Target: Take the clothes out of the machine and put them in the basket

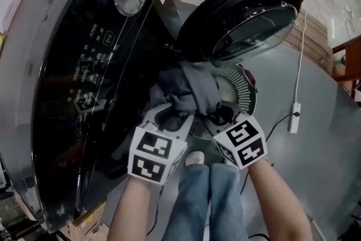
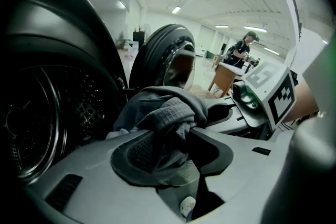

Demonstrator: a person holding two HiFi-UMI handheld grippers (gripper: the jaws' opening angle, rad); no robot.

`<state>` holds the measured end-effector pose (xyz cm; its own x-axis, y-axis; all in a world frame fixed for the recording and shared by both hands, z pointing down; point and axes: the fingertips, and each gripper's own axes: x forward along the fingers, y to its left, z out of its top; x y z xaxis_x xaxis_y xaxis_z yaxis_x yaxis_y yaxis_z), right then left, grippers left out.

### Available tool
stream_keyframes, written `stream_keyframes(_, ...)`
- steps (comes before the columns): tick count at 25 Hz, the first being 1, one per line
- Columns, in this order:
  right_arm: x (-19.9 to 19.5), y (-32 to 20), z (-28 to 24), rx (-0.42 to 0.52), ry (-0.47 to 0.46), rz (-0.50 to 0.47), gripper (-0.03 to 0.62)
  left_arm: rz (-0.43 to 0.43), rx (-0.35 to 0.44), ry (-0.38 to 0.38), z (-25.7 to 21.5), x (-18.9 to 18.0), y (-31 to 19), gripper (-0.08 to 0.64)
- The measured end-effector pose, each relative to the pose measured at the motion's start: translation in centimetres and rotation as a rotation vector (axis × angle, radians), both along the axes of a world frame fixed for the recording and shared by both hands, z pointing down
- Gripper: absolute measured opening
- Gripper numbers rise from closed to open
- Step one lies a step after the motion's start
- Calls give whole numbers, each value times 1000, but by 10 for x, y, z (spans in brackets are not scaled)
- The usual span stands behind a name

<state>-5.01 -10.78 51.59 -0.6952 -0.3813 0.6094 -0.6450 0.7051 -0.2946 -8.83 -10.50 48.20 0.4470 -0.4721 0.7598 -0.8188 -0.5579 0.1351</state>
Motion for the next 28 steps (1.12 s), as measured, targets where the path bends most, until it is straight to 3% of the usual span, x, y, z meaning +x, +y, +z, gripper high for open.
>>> stream_keyframes(3,9,2,-5,22,-7,9,114,47,24,-19,0,-1,4,290)
stream_keyframes(8,28,1,-17,68,-15,31,112,163,21,-57,6,-8,15,413)
stream_keyframes(12,37,-5,-19,82,-8,23,112,206,-4,-215,36,-36,20,445)
stream_keyframes(16,43,-10,-12,67,-2,30,112,94,56,-361,86,-72,-4,477)
stream_keyframes(18,45,-12,-6,61,-3,26,112,77,46,-419,111,-89,-11,498)
stream_keyframes(20,46,-12,1,60,6,15,112,76,15,-447,134,-101,-17,513)
stream_keyframes(24,46,-8,15,55,12,8,112,34,-43,-411,168,-113,-28,531)
stream_keyframes(28,45,-6,32,38,16,26,112,96,-99,-462,192,-118,-32,545)
